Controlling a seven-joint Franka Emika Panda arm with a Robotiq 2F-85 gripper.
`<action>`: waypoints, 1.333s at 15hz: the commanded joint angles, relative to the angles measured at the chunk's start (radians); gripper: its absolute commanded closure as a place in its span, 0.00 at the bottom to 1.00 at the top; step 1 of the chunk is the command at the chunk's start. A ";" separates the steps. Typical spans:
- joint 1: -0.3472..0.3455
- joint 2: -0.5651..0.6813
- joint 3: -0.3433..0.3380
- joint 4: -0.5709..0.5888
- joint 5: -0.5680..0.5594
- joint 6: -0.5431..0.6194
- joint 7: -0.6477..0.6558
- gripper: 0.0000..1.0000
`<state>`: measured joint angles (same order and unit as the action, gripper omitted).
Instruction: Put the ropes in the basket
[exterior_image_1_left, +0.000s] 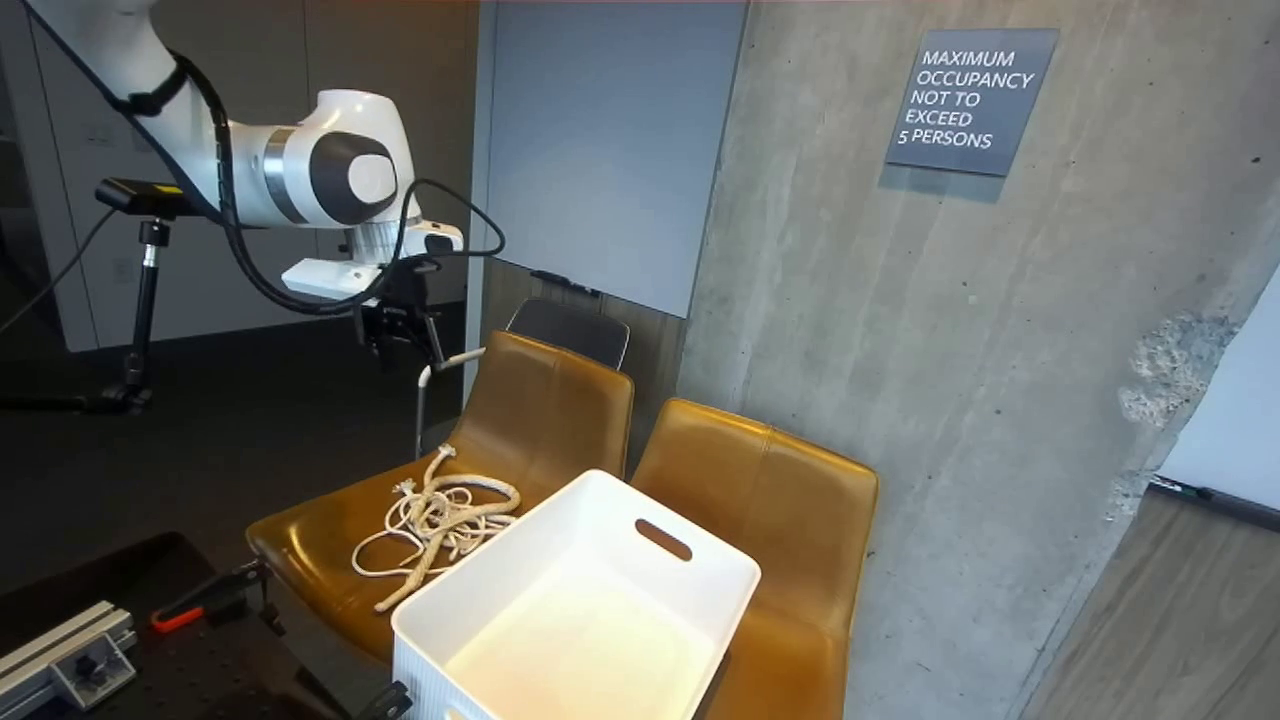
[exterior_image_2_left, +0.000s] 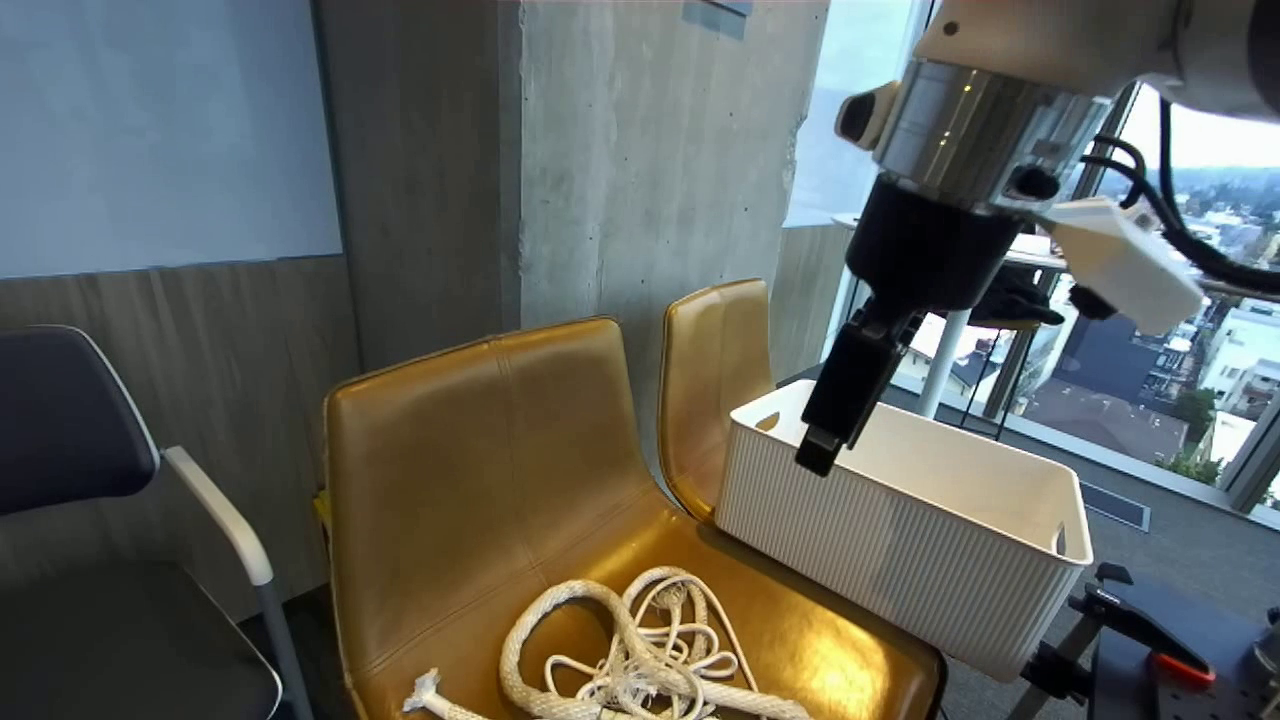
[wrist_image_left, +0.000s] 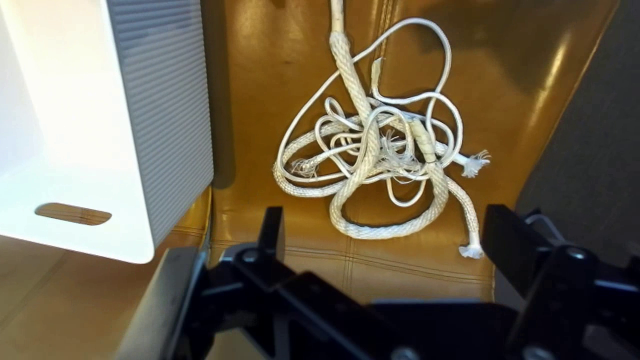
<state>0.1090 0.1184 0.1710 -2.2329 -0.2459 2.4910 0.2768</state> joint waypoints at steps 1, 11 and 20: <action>0.054 0.210 -0.035 0.193 -0.063 0.015 0.003 0.00; 0.122 0.699 -0.144 0.604 -0.037 0.023 -0.087 0.00; 0.162 0.995 -0.116 0.790 0.046 0.057 -0.124 0.00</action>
<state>0.2539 1.0389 0.0478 -1.5237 -0.2410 2.5451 0.1879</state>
